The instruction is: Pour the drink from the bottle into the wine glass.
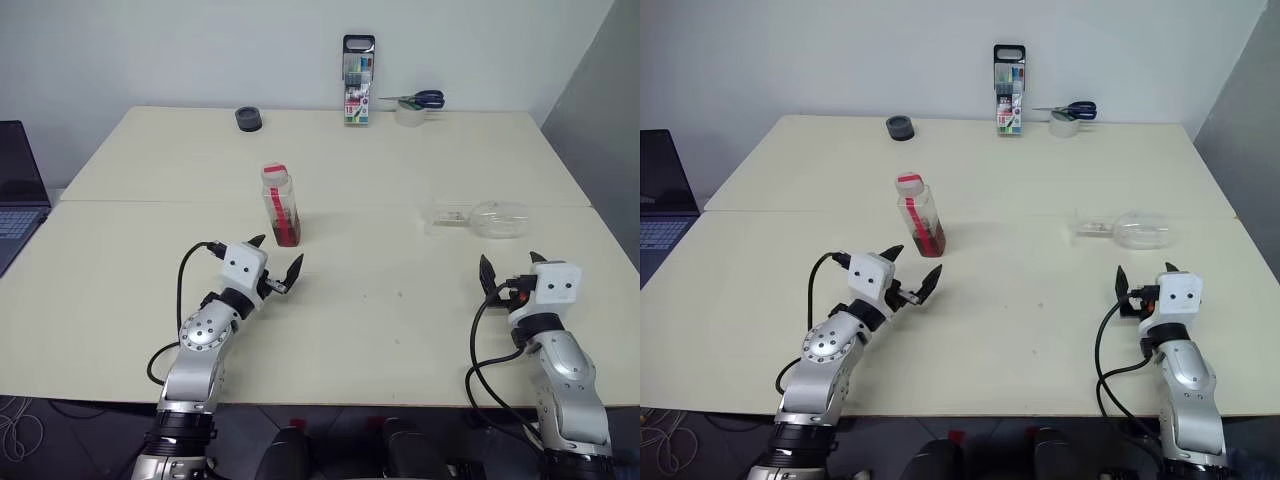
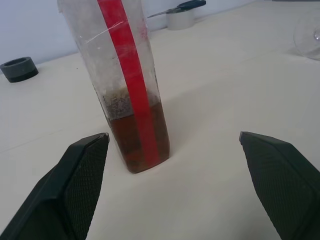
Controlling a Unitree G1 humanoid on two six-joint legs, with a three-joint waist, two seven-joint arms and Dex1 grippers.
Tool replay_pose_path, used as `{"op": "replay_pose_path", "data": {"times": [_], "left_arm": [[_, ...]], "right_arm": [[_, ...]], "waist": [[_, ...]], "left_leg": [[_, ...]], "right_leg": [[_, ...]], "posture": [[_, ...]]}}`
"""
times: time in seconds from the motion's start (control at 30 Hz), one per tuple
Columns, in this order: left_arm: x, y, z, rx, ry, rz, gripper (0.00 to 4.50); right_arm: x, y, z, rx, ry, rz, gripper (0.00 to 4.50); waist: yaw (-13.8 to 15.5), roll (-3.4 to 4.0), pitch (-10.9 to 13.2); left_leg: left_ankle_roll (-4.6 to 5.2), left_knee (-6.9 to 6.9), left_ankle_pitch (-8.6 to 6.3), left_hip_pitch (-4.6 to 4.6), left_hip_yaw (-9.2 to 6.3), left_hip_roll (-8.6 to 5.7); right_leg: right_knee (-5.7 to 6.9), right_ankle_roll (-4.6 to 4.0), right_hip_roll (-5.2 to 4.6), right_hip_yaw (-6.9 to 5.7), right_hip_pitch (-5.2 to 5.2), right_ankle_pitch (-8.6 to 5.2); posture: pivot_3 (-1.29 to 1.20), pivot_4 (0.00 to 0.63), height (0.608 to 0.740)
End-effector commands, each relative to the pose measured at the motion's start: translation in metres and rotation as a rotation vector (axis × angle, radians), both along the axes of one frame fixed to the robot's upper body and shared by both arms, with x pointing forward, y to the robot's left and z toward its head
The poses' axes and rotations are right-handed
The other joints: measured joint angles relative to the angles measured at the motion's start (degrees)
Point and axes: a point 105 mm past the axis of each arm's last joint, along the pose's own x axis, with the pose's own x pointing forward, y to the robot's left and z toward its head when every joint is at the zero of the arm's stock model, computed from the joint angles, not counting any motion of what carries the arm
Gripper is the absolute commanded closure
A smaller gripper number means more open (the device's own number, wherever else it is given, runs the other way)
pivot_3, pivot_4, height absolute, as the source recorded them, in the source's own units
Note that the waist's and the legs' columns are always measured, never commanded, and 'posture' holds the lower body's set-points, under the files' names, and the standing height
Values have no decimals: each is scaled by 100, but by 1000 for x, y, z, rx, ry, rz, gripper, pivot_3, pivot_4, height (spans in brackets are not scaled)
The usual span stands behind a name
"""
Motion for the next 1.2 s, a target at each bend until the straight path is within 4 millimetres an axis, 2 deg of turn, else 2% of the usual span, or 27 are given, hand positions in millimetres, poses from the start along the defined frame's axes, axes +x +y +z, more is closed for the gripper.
{"op": "replay_pose_path", "data": {"times": [0.03, 0.23, 0.53, 0.67, 0.77, 0.87, 1.2], "left_arm": [[-1, -3, 19, -10, -81, -28, 40], [0, 0, 34, -88, -126, -50, 40], [1, -2, 35, -102, -113, -54, 40], [3, 4, 28, -74, -98, 31, 40], [7, -1, 25, -85, -73, 58, 40], [15, -7, 25, -97, -54, 73, 40], [34, -10, 34, -86, -64, 110, 40]], "right_arm": [[1, 3, 18, -17, -75, 14, 0], [2, 5, 19, -23, -77, 28, 0], [1, 17, 26, -46, -95, 99, 0], [-2, 48, 37, -12, -55, 326, 0], [-11, 89, 55, -14, -18, 607, 0], [-20, 114, 70, -14, 13, 784, 0], [-25, 130, 85, -45, 32, 879, 0]], "waist": [[0, 0, 0], [1, 0, 0], [0, 0, 0], [-2, 1, 3], [-2, 1, 3], [3, -3, 14], [24, -10, 18]], "left_leg": [[0, 0, 0, 0, 0, 0], [0, 0, 0, 0, -1, 0], [0, 0, 0, 0, 1, 0], [0, 1, 0, 0, 0, 0], [0, 1, 0, 0, -1, 0], [0, 3, 0, -2, -4, -1], [0, 4, 0, -13, -9, -6]], "right_leg": [[0, 0, 0, 0, 0, 0], [0, 0, 0, 0, 0, 0], [0, 0, 0, 1, 0, 0], [0, 0, 0, 1, 0, 0], [0, 0, 0, 0, 0, 0], [-1, 1, 0, -2, 0, 0], [-9, 1, -5, -10, -2, 1]], "posture": [[0, 150, 740], [0, 150, 740], [0, 150, 740], [0, 150, 740], [0, 150, 740], [0, 150, 740], [0, 150, 740]]}}
